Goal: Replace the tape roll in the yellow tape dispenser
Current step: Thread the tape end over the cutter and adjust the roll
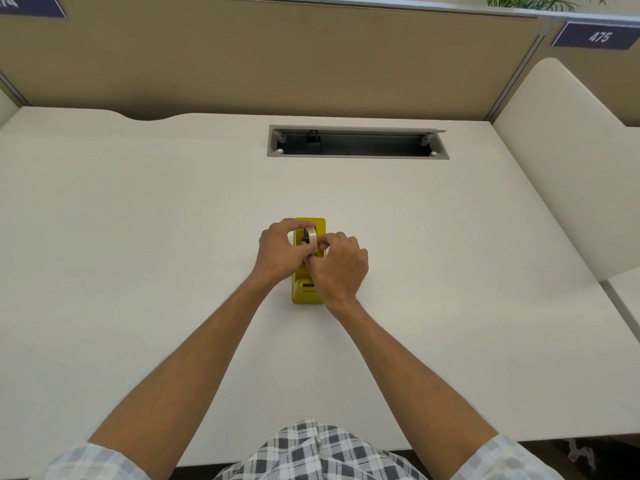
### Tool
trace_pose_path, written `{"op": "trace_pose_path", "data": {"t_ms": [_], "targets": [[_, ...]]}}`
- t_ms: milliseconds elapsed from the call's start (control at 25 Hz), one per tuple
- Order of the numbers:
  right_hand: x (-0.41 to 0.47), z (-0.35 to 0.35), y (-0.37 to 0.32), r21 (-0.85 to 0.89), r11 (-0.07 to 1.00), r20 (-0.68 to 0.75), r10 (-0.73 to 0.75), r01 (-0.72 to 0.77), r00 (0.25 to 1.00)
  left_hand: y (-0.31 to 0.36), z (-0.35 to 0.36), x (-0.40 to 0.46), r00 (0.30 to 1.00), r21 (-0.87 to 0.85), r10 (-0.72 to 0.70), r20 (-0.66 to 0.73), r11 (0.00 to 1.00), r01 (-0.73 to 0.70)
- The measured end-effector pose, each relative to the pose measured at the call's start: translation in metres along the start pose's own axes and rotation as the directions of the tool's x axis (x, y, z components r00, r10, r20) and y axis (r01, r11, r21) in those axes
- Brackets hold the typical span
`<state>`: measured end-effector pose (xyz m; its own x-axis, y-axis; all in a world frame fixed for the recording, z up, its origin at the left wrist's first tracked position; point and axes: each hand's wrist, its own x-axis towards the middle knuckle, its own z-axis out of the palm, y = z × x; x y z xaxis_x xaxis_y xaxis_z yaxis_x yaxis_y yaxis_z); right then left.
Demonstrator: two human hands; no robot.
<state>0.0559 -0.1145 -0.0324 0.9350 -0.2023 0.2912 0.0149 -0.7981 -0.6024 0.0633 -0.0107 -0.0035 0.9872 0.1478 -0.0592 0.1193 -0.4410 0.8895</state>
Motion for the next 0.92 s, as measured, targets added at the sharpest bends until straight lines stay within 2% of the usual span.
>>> {"op": "trace_pose_path", "data": {"t_ms": [320,680,920], "targets": [[0.0047,-0.0022,-0.0020,-0.037,0.999,0.048,0.010,-0.008,0.999,0.0056,0.0002,0.0036,1.000,0.046,0.016,0.007,0.999,-0.016],[0.0070,-0.0051,0.0004,-0.139,0.987,0.072,-0.077,0.086,0.994,0.0076,0.0011,0.0034,1.000,0.054,0.007,0.008,0.999,-0.007],[0.0072,-0.0055,-0.0007,-0.099,0.992,0.096,-0.065,0.075,0.993,0.0053,0.0014,0.0036,1.000,0.076,0.001,-0.019,0.997,0.000]]}}
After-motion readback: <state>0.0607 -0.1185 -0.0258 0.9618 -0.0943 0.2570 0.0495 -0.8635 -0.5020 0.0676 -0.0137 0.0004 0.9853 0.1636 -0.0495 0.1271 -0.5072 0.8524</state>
